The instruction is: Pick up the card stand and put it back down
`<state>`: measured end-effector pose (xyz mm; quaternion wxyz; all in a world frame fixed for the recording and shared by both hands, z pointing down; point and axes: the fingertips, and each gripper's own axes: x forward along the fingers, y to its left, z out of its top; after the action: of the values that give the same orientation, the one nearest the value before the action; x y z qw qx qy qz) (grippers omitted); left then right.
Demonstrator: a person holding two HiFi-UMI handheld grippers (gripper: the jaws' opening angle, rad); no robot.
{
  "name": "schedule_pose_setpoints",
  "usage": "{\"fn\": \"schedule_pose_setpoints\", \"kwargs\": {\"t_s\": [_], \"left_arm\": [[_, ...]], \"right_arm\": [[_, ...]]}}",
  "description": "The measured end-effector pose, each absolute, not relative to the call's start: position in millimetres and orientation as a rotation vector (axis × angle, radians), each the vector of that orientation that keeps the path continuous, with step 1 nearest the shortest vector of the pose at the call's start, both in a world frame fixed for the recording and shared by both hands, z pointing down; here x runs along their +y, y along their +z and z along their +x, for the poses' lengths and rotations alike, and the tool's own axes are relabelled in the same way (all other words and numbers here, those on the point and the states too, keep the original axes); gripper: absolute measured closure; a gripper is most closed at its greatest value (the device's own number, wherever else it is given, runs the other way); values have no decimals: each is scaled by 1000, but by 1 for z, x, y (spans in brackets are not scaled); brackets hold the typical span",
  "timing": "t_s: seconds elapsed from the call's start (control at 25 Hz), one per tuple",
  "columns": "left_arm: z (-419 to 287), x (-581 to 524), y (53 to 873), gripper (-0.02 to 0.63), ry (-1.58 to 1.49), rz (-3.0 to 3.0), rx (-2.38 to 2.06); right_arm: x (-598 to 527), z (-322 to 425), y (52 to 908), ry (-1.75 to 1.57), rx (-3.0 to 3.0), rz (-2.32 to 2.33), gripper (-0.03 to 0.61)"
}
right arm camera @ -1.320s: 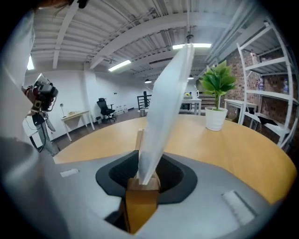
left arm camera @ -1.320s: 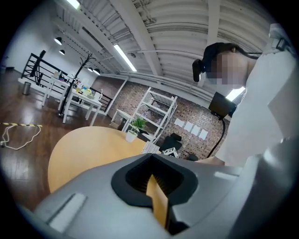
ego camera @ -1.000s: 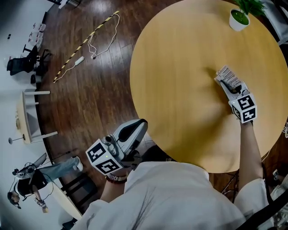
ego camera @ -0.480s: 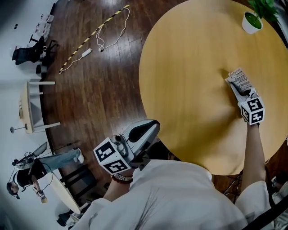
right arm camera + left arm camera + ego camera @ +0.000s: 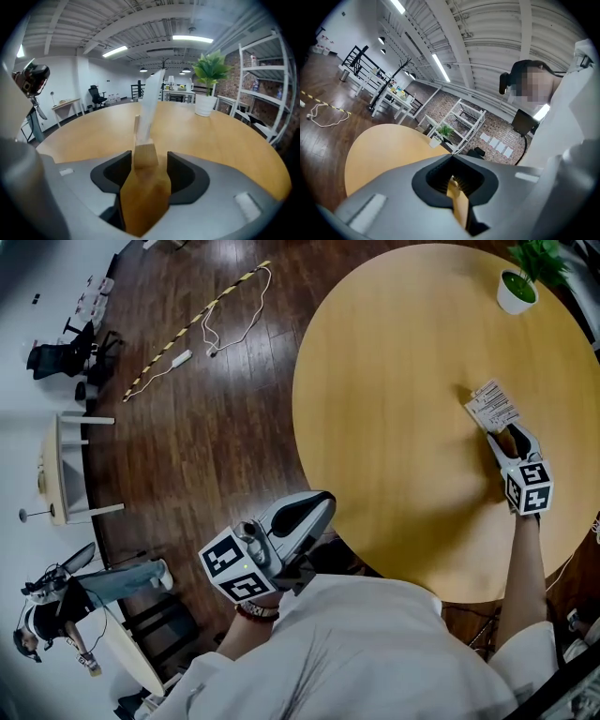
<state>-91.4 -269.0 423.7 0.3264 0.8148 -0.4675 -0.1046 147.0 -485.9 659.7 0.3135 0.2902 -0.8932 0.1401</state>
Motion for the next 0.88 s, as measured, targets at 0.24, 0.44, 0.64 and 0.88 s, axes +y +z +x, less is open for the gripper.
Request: {"fn": "schedule_pose_setpoints", "kwargs": {"t_s": [0.24,0.44,0.64,0.88], "left_arm": [[-89,-254,433,626,-250,2265,-1101],[-68,-179,411,626,-249,2401,-877],[-60,-89,359,626,-238,2582,-625],[-85,-19,319,626,-160,2748,-524]], "right_arm": [[-416,175,645,484,-2400,1067,354],[-285,178,539,457,-2523,1283,365],[-156,115,397,315,-2734,1417,414],[-21,25,332,251,-2882,1366,414]]}}
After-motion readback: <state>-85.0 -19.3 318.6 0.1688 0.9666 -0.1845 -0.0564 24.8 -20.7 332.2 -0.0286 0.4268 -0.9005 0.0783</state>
